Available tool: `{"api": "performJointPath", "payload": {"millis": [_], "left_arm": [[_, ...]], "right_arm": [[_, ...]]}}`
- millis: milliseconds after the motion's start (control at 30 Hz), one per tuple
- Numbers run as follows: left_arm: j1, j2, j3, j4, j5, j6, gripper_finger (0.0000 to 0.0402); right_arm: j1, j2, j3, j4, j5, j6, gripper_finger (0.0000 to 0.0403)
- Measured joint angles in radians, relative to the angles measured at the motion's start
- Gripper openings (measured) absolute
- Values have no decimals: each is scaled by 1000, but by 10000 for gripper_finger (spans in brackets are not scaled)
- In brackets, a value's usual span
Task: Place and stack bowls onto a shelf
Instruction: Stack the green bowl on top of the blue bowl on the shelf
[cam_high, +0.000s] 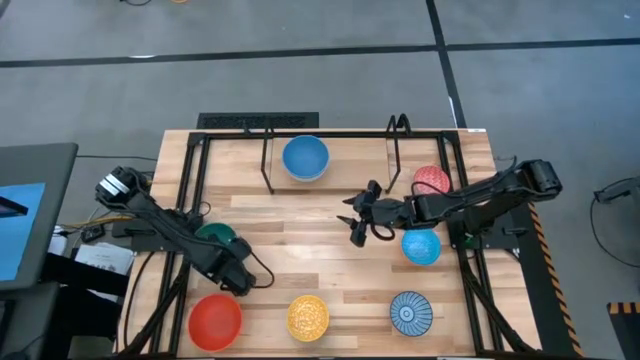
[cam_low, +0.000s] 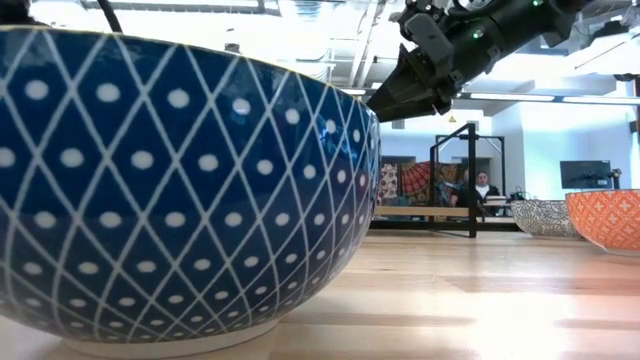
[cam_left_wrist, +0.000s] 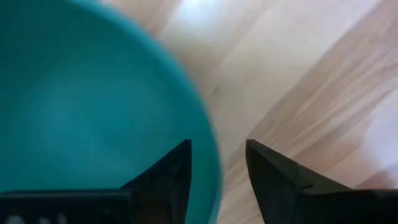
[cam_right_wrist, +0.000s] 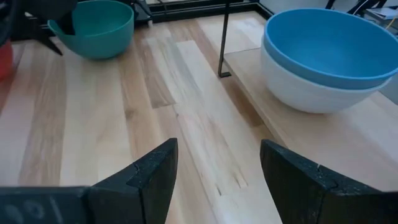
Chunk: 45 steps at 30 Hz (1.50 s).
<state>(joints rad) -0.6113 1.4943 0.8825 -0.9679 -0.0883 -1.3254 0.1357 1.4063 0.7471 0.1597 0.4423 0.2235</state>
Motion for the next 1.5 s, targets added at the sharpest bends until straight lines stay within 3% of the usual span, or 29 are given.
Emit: {"api": "performJointPath", "payload": {"millis": [233, 300, 500, 800, 1133, 1267, 1400, 1500], "left_arm": [[4, 12, 0, 45, 10, 139, 21], [5, 5, 0, 48, 27, 153, 8], [5, 5, 0, 46, 50, 186, 2], [0, 5, 1, 113, 22, 475, 1], [11, 6, 17, 118, -68, 396, 0], [29, 6, 103, 100, -77, 484, 0], [70, 5, 235, -19, -80, 609, 0], [103, 5, 354, -149, -158, 733, 0]], "right_arm": [[-22, 0, 0, 7, 0, 4, 255], [-21, 0, 0, 13, -7, 4, 255], [-20, 0, 0, 16, -56, 5, 255], [-18, 0, 0, 35, -161, 14, 255], [-13, 0, 0, 37, -183, 14, 255], [4, 0, 0, 63, -183, 14, 255], [16, 0, 10, 69, -183, 14, 255], [22, 0, 24, 68, -183, 13, 255]]}}
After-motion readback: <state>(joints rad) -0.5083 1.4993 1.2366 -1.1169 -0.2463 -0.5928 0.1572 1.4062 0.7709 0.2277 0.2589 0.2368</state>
